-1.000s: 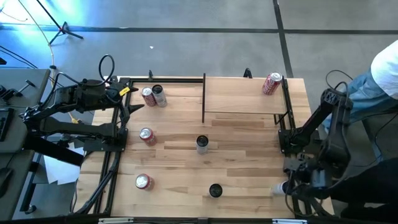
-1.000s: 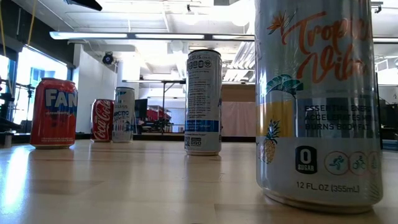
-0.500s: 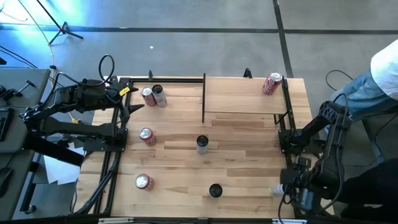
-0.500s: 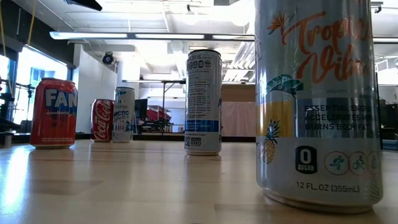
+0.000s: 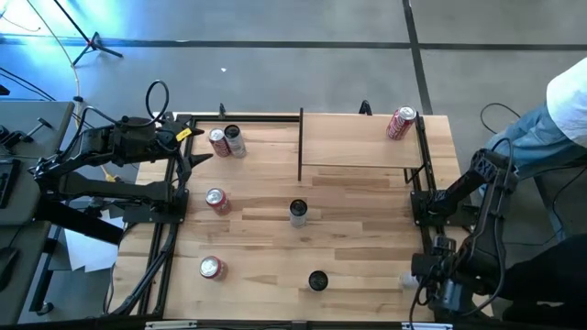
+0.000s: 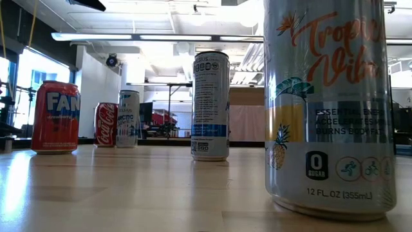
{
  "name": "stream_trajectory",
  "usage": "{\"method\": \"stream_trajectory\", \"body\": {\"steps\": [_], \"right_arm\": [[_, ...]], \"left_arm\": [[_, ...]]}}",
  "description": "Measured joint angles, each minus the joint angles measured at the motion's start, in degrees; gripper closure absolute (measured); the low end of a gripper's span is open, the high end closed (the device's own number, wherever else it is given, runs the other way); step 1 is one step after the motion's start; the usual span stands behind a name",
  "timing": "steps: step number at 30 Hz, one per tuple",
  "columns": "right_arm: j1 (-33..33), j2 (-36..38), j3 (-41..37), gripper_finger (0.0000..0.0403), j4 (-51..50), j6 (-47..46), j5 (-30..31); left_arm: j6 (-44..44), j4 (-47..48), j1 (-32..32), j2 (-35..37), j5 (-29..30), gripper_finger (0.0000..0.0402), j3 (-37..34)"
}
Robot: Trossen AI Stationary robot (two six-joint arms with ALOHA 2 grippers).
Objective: Place canned beverage on shelf
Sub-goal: Put the white soda can on the shelf
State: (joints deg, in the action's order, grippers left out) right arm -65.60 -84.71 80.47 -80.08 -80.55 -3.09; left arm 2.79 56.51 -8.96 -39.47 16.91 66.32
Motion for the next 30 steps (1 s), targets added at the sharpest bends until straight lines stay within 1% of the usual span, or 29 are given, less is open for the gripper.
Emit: {"method": "stream_trajectory", "body": {"steps": [15,24,27,30], "right_arm": [[2.0,0.0,-0.1,0.0070,-1.3,0.1,-0.9],[2.0,-1.3,-0.1,0.0070,-1.3,2.0,-1.7],[2.0,-1.4,-0.3,0.0070,-0.2,2.3,-1.7],[2.0,-1.5,-2.3,0.0070,2.1,2.5,-2.0]], "left_arm": [[0.0,0.0,0.0,0.0,0.0,0.0067,0.0],[0.0,0.0,0.0,0.0,0.0,0.0067,0.0],[0.0,0.0,0.0,0.0,0.0,0.0067,0.0],[0.0,0.0,0.0,0.0,0.0,0.0067,0.0]]}}
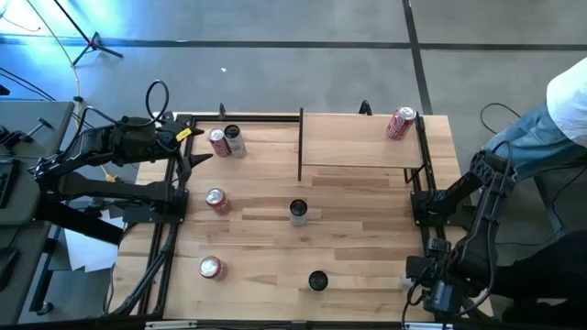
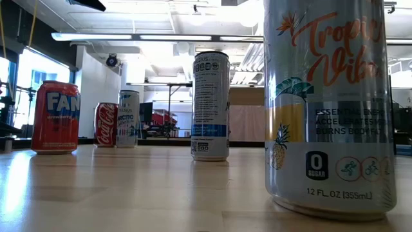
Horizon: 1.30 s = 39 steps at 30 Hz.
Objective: Place canned beverage on shelf
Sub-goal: Put the white soda can on the shelf
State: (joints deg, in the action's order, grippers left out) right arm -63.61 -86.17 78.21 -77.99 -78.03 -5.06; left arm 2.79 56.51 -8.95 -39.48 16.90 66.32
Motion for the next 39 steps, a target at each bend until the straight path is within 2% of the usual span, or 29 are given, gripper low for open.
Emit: {"method": "stream_trajectory", "body": {"steps": [4,15,23,32,39], "right_arm": [[0.0,0.0,-2.3,0.0070,0.8,0.5,-0.8],[0.0,0.1,-2.4,0.0070,0.8,0.0,1.0],[-0.1,0.1,-2.4,0.0070,0.9,-4.2,0.4],[-0.1,-0.8,-2.4,0.0070,1.7,-4.0,-1.2],[-0.2,-0.9,-2.4,0.0070,-0.4,-4.3,1.3]], "left_arm": [[0.0,0.0,0.0,0.0,0.0,0.0067,0.0],[0.0,0.0,0.0,0.0,0.0,0.0067,0.0],[0.0,0.0,0.0,0.0,0.0,0.0067,0.0],[0.0,0.0,0.0,0.0,0.0,0.0067,0.0],[0.0,0.0,0.0,0.0,0.0,0.0067,0.0]]}}
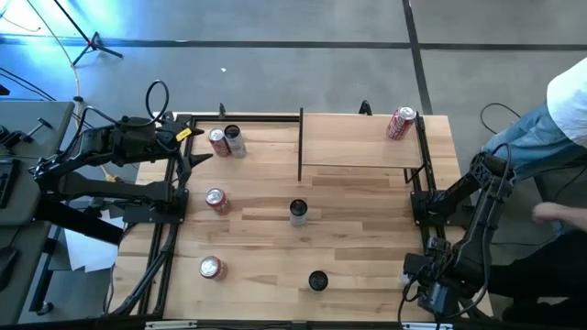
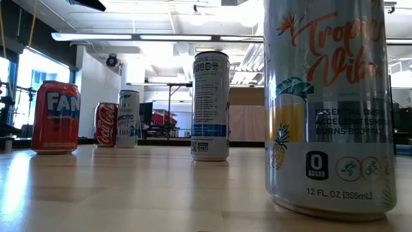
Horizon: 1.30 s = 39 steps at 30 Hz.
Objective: Place canned beverage on shelf
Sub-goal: Put the white soda can on the shelf
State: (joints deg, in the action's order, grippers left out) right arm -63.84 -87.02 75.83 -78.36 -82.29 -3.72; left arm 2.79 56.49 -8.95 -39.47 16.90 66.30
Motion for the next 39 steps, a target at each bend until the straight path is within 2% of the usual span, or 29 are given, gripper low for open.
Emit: {"method": "stream_trajectory", "body": {"steps": [5,12,20,27,34,39], "right_arm": [[0.0,0.0,0.0,0.0088,0.0,-0.2,-2.0],[0.3,0.0,0.1,0.0170,0.1,-0.2,-2.9],[0.8,0.8,1.1,0.0171,-1.0,0.3,-2.8],[3.2,3.2,7.0,0.0171,-9.1,2.9,-0.8],[9.7,3.9,10.8,0.0171,-11.6,13.2,-0.8],[16.5,4.0,10.6,0.0171,-11.7,23.1,-0.2]], "left_arm": [[0.0,0.0,0.0,0.0,0.0,0.0067,0.0],[0.0,0.0,0.0,0.0,0.0,0.0067,0.0],[0.0,0.0,0.0,0.0,0.0,0.0067,0.0],[0.0,0.0,0.0,0.0,0.0,0.0067,0.0],[0.0,0.0,0.0,0.0,0.0,0.0067,0.0],[0.0,0.0,0.0,0.0,0.0,0.0067,0.0]]}}
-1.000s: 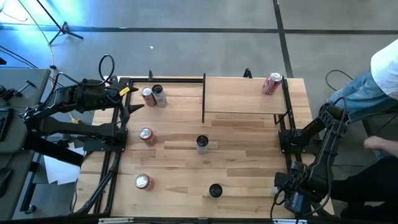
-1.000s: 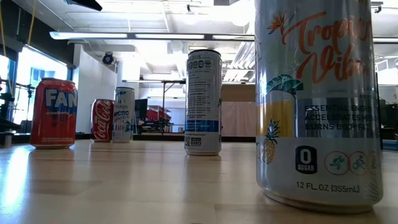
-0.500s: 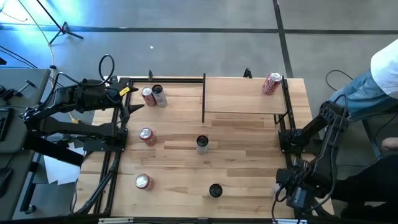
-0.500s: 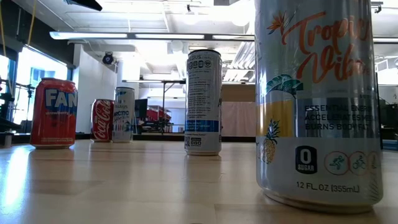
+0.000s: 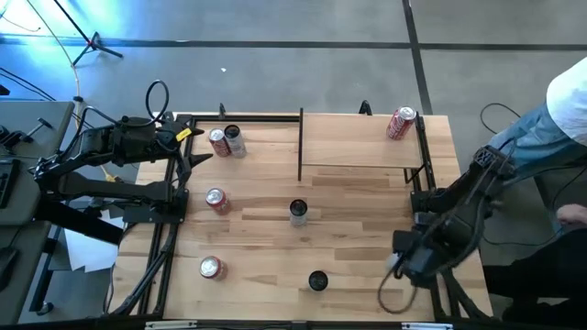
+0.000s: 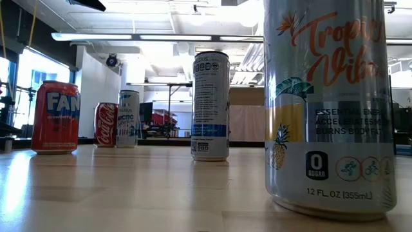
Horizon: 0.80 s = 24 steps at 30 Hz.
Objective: Place canned beverage on shelf
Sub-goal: Put the white soda can on the shelf
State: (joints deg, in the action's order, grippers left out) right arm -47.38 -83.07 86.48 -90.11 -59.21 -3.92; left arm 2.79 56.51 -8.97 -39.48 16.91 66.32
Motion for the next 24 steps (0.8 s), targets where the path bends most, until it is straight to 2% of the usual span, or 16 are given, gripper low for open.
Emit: {"method": "stream_trajectory", "body": {"steps": [8,13,19,24], "right_arm": [[15.0,-0.2,0.0,0.0171,0.2,14.8,2.2],[25.5,-1.4,-0.1,0.0171,2.9,22.0,1.6],[35.1,-6.8,0.9,0.0171,5.0,29.4,-1.9],[39.2,-13.9,6.8,0.0171,3.1,33.3,-0.9]], "left_arm": [[0.0,0.0,0.0,0.0,0.0,0.0067,0.0],[0.0,0.0,0.0,0.0,0.0,0.0067,0.0],[0.0,0.0,0.0,0.0,0.0,0.0067,0.0],[0.0,0.0,0.0,0.0,0.0,0.0067,0.0]]}}
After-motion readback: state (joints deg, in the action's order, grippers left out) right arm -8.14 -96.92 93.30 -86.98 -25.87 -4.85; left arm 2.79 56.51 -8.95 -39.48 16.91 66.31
